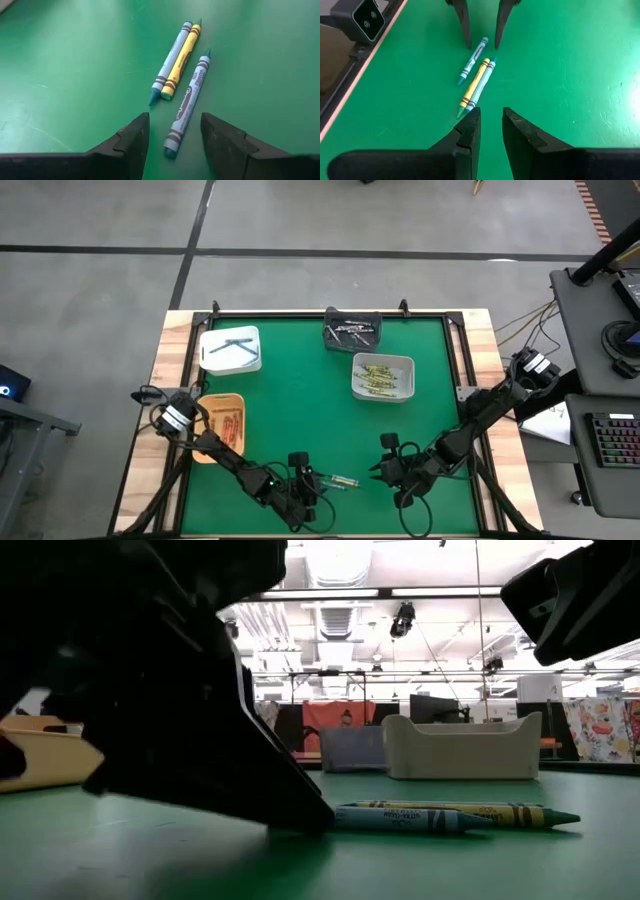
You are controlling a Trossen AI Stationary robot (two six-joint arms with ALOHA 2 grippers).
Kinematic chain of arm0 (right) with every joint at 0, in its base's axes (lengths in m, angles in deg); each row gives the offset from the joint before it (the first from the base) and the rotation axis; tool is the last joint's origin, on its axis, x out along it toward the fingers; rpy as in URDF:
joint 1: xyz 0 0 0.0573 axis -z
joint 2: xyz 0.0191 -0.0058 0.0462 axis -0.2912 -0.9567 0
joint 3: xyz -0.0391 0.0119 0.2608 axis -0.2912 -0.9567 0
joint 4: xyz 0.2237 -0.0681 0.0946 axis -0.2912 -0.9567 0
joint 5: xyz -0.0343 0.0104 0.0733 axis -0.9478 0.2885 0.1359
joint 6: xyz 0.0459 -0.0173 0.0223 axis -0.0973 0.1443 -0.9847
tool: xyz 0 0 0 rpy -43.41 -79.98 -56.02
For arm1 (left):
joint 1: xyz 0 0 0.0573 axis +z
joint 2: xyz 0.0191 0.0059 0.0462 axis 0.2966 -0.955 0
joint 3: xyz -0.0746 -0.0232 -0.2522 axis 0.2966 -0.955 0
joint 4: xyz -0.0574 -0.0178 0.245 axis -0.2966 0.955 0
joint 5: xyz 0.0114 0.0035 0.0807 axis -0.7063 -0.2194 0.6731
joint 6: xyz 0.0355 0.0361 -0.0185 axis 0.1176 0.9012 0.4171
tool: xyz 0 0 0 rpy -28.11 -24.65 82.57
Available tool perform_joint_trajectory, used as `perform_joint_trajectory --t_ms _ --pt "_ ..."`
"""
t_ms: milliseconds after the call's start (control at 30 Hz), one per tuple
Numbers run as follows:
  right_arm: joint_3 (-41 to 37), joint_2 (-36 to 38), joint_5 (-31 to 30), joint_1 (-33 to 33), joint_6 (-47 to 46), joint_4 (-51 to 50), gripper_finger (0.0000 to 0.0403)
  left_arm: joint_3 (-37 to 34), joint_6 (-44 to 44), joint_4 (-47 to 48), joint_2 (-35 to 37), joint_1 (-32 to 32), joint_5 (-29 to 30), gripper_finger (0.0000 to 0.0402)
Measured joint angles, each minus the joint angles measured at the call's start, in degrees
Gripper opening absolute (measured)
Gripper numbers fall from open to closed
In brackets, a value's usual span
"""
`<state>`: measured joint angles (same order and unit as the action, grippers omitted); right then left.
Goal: Sort crayons
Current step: Put the blue crayon into the white bin
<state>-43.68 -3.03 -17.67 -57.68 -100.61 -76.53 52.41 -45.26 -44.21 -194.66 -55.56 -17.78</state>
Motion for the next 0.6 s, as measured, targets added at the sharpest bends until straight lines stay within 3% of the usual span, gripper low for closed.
perform_joint_trajectory --t_ms 300,600 --pt "0.01 0.00 -0.01 0.00 0.12 -0.02 0.0066 -0.01 -1.12 -1.38 -1.57 0.00 -0.14 0.0156" --pt "0.02 0.00 0.00 0.00 0.10 -0.03 0.0070 0.06 0.52 -0.86 -1.64 0.00 -1.24 0.0091"
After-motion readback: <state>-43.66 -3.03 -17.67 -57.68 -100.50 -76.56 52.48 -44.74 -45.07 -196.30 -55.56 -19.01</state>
